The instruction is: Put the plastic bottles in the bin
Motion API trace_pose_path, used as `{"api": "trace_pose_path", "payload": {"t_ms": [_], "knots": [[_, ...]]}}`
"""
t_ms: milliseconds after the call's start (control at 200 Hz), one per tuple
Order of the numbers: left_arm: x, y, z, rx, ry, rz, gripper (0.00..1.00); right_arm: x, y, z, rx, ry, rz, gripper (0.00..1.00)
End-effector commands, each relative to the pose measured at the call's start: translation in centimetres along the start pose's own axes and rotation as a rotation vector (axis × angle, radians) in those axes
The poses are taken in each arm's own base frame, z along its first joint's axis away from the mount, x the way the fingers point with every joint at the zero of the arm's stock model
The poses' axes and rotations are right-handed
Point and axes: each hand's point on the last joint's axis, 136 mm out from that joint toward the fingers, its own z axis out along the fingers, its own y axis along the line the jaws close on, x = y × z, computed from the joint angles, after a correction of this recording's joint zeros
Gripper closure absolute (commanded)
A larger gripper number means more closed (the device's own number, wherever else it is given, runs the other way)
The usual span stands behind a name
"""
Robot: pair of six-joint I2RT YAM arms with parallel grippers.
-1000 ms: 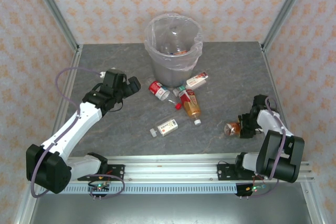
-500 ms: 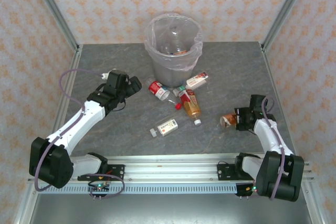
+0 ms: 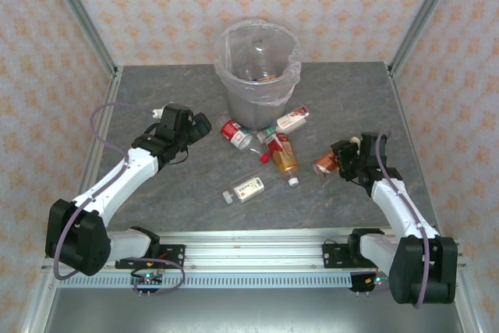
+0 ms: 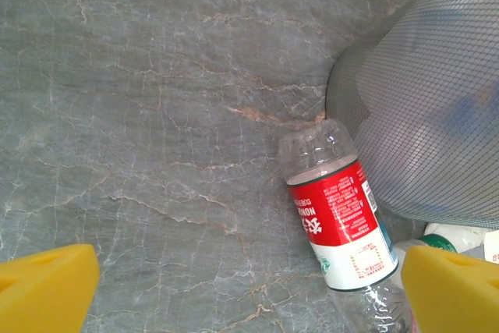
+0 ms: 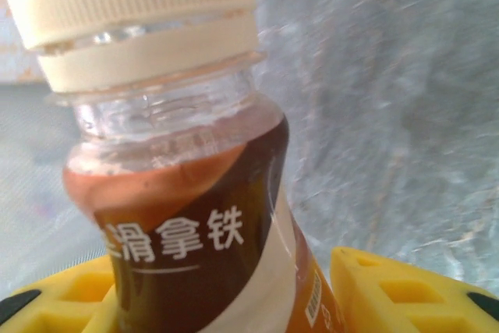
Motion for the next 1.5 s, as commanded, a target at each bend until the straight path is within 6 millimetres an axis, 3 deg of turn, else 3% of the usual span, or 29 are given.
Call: {"api": "trace_pose_path", "payload": {"t_ms": [0, 285, 460, 601, 716, 851, 1101, 1496], "knots": [[-0.9, -1.3, -0.1, 0.043, -0.019, -0.042, 0.00, -0.8, 5.4, -0.2, -0.141, -0.058, -0.140, 0.68], [-0.2, -1.6, 0.0, 0.055, 0.010, -0.031, 0.00, 0.0, 11.8, 0.7, -0.312, -0.075, -0.158, 0.68], [-0.1, -1.9, -0.1, 0.065, 0.019, -0.023, 0.00, 0.5, 17.0, -0.4, -0.443, -0.083, -0.167, 0.69], [0.2, -2.5, -0.1, 0.091, 0.037, -0.007, 0.00, 1.5, 22.2, -2.4, -0.577, -0.080, -0.190, 0.69], [0.5, -2.7, -0.1, 0.097, 0.044, 0.004, 0.00, 2.0, 25.4, -3.5, -0.615, -0.084, -0.255, 0.69], [0.8, -2.9, 0.0, 0.108, 0.060, 0.021, 0.00, 2.3, 28.3, -3.8, -0.657, -0.057, -0.283, 0.69], [1.5, -5.2, -0.8, 0.190, 0.083, 0.137, 0.00, 2.3, 32.9, -4.5, -0.687, -0.047, -0.378, 0.69], [2.1, -4.3, -0.4, 0.120, 0.091, 0.183, 0.00, 3.7, 38.6, -1.5, -0.665, 0.056, -0.542, 0.68]]}}
